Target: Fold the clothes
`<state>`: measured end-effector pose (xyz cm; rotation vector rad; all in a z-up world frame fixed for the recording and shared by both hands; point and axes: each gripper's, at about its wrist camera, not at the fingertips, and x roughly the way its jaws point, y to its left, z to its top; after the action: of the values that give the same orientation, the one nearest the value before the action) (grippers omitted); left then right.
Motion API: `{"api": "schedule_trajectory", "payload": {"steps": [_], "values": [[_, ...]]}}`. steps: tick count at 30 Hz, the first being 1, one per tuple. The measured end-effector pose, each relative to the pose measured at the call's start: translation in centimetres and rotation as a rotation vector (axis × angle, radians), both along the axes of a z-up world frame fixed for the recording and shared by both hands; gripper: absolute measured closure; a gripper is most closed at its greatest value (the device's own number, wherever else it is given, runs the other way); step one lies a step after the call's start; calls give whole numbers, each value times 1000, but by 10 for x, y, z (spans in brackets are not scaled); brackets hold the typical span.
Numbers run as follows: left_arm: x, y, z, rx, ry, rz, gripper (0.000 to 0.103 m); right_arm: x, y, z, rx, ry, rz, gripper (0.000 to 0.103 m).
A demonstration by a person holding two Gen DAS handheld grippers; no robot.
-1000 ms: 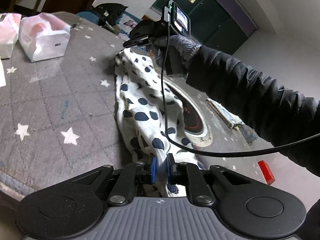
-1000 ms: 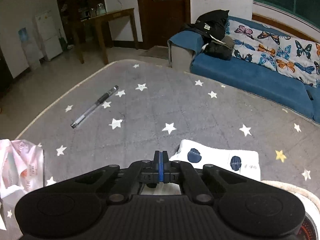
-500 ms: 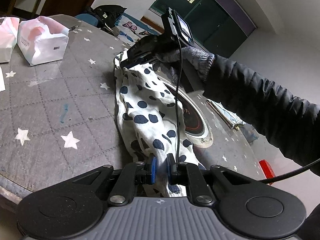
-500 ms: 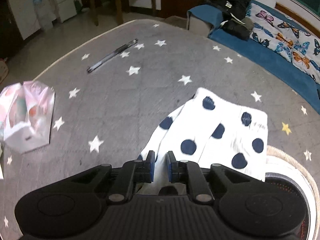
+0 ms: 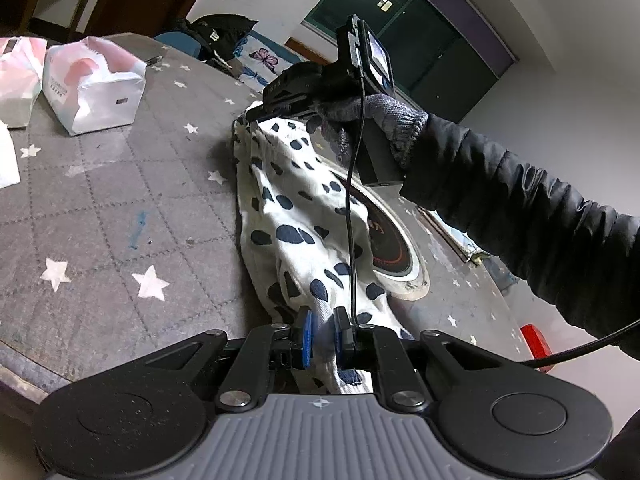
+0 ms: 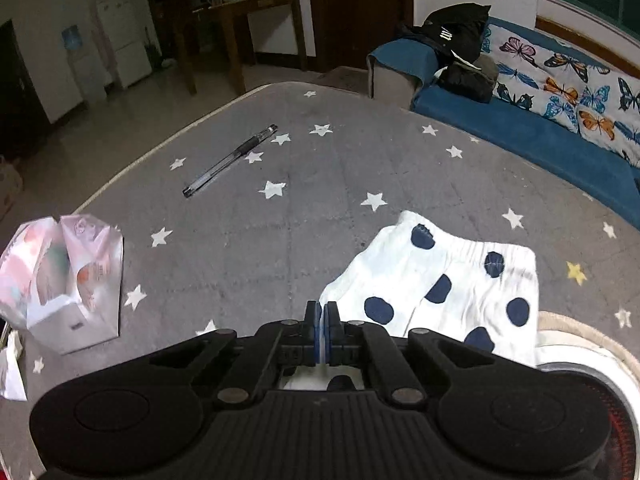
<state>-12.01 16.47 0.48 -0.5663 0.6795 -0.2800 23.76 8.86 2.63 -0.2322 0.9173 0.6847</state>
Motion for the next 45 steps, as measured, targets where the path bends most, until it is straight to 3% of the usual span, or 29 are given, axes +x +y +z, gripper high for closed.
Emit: {"api": "schedule_trajectory", "payload": {"steps": [4,8,11,15,17,22,27,35,40,45], "values": [[-1,1,-1,7,12,6,91,3,0,-14,11,27,-6,101],[-2,1,3,23,5,4,90,4,-5,-12,36,54,-7,93],[-1,2,8,47,-8,2,85,2,-12,2,60,53,7,91],[-3,4,18,82,-44,5,70,-5,-29,20,63,40,23,88],[-3,5,24,103,-61,3,70,-9,-44,30,57,32,23,82],[7,5,34,154,-92,2,70,-22,-87,40,11,6,23,82],[35,-1,44,175,-115,-20,72,-39,-145,35,-20,9,-10,82],[99,-35,45,205,-92,-122,72,-63,-223,15,10,35,-94,82],[132,-84,45,288,-117,-240,72,-73,-233,-1,25,41,-74,82],[163,-109,33,312,-96,-308,72,-75,-224,-16,61,41,-20,82]]}}
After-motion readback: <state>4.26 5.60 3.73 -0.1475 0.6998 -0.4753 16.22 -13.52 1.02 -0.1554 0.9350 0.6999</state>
